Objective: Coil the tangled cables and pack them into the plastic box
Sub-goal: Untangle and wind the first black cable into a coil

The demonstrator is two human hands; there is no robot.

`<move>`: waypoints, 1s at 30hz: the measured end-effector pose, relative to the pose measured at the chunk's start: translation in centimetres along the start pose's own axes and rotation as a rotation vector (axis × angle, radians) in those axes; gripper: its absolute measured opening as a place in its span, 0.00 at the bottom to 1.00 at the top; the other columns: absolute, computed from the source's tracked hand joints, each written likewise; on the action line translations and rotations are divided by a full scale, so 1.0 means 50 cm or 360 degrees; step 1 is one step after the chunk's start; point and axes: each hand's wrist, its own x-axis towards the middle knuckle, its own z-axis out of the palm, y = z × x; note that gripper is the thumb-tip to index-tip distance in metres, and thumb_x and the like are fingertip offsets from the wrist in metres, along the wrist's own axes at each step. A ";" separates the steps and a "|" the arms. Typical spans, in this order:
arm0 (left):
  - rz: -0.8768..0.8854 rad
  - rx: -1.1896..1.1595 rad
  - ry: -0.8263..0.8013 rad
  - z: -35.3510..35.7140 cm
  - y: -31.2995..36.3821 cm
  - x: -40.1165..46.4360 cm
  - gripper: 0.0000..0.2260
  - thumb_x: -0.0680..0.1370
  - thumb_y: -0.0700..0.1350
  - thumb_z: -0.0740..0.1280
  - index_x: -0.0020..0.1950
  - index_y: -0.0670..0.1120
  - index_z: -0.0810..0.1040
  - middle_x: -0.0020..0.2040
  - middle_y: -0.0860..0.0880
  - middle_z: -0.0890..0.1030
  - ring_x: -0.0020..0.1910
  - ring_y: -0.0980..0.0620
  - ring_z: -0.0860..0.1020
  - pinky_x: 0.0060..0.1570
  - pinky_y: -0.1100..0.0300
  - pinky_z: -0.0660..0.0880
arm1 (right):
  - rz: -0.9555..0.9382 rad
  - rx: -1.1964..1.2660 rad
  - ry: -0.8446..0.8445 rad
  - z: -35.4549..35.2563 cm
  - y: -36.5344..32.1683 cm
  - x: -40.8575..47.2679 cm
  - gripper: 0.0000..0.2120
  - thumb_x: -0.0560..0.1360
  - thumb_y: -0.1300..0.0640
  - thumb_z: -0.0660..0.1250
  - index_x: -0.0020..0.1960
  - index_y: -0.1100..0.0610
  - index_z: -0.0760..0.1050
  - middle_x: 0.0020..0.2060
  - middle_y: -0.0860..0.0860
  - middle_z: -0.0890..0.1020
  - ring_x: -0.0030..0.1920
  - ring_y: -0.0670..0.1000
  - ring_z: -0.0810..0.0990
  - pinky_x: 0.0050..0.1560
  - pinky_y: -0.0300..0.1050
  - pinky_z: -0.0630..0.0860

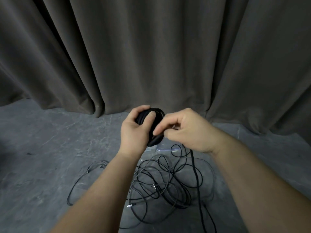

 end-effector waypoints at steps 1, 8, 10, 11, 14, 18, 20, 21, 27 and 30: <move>-0.0033 -0.0084 -0.0047 0.004 -0.001 -0.003 0.04 0.76 0.45 0.70 0.47 0.54 0.81 0.46 0.50 0.84 0.50 0.51 0.81 0.57 0.52 0.77 | -0.0022 0.0099 0.0076 -0.001 0.004 0.002 0.14 0.71 0.71 0.66 0.42 0.54 0.83 0.36 0.48 0.84 0.35 0.43 0.78 0.41 0.35 0.73; -0.0168 -0.0288 -0.0223 0.029 0.018 -0.023 0.11 0.82 0.47 0.59 0.49 0.50 0.81 0.33 0.57 0.79 0.29 0.60 0.72 0.35 0.63 0.69 | 0.0080 0.0237 0.0720 0.010 0.053 0.021 0.09 0.66 0.59 0.78 0.36 0.50 0.78 0.30 0.44 0.80 0.32 0.41 0.76 0.37 0.37 0.73; -0.0260 -0.0324 -0.0208 0.031 0.018 -0.024 0.17 0.83 0.53 0.56 0.46 0.52 0.83 0.33 0.55 0.78 0.29 0.56 0.70 0.33 0.59 0.67 | 0.0101 0.0192 0.0789 0.014 0.058 0.024 0.09 0.65 0.57 0.79 0.36 0.50 0.78 0.30 0.45 0.79 0.32 0.41 0.74 0.36 0.38 0.73; -0.0280 -0.0330 -0.0217 0.030 0.016 -0.023 0.19 0.82 0.57 0.56 0.45 0.53 0.84 0.33 0.53 0.78 0.29 0.54 0.69 0.33 0.58 0.66 | 0.0107 0.0142 0.0821 0.016 0.061 0.026 0.09 0.65 0.56 0.79 0.36 0.50 0.78 0.32 0.45 0.78 0.32 0.41 0.74 0.37 0.38 0.72; -0.0238 -0.0386 -0.0290 0.027 0.015 -0.023 0.17 0.71 0.63 0.63 0.45 0.54 0.84 0.32 0.51 0.73 0.30 0.54 0.67 0.32 0.58 0.65 | 0.0144 0.0055 0.0892 0.022 0.064 0.028 0.11 0.63 0.54 0.80 0.35 0.49 0.76 0.32 0.46 0.75 0.30 0.41 0.71 0.35 0.38 0.71; -0.0179 -0.0395 -0.0327 0.023 0.016 -0.025 0.10 0.71 0.53 0.67 0.47 0.52 0.82 0.31 0.52 0.70 0.29 0.54 0.66 0.32 0.59 0.65 | 0.0176 0.0039 0.1051 0.023 0.069 0.030 0.21 0.60 0.49 0.81 0.33 0.55 0.69 0.25 0.44 0.68 0.26 0.42 0.64 0.27 0.37 0.63; -0.0185 -0.0403 -0.0337 0.020 0.016 -0.024 0.10 0.71 0.52 0.67 0.48 0.51 0.82 0.30 0.53 0.70 0.28 0.55 0.66 0.32 0.59 0.65 | 0.0179 -0.0016 0.1087 0.023 0.070 0.028 0.22 0.59 0.47 0.80 0.32 0.56 0.68 0.23 0.44 0.67 0.25 0.43 0.64 0.25 0.35 0.60; -0.0186 -0.0409 -0.0349 0.019 0.016 -0.023 0.10 0.70 0.52 0.68 0.49 0.51 0.81 0.30 0.54 0.70 0.28 0.55 0.66 0.32 0.58 0.64 | 0.0183 -0.0023 0.1090 0.024 0.069 0.026 0.23 0.58 0.45 0.79 0.32 0.56 0.68 0.22 0.44 0.66 0.24 0.43 0.63 0.25 0.35 0.60; -0.0211 -0.0433 -0.0402 0.012 0.016 -0.022 0.10 0.67 0.52 0.71 0.47 0.52 0.82 0.29 0.54 0.70 0.26 0.55 0.65 0.32 0.59 0.63 | 0.0119 0.0263 0.0755 -0.004 0.073 0.017 0.13 0.67 0.54 0.77 0.34 0.56 0.73 0.28 0.50 0.74 0.30 0.46 0.70 0.32 0.41 0.68; -0.0241 -0.0435 -0.0396 0.009 0.017 -0.019 0.09 0.70 0.50 0.67 0.49 0.51 0.81 0.29 0.55 0.72 0.26 0.55 0.66 0.31 0.59 0.65 | 0.0089 0.0388 0.0650 -0.012 0.078 0.013 0.07 0.71 0.62 0.73 0.38 0.56 0.76 0.31 0.50 0.77 0.31 0.45 0.72 0.34 0.38 0.71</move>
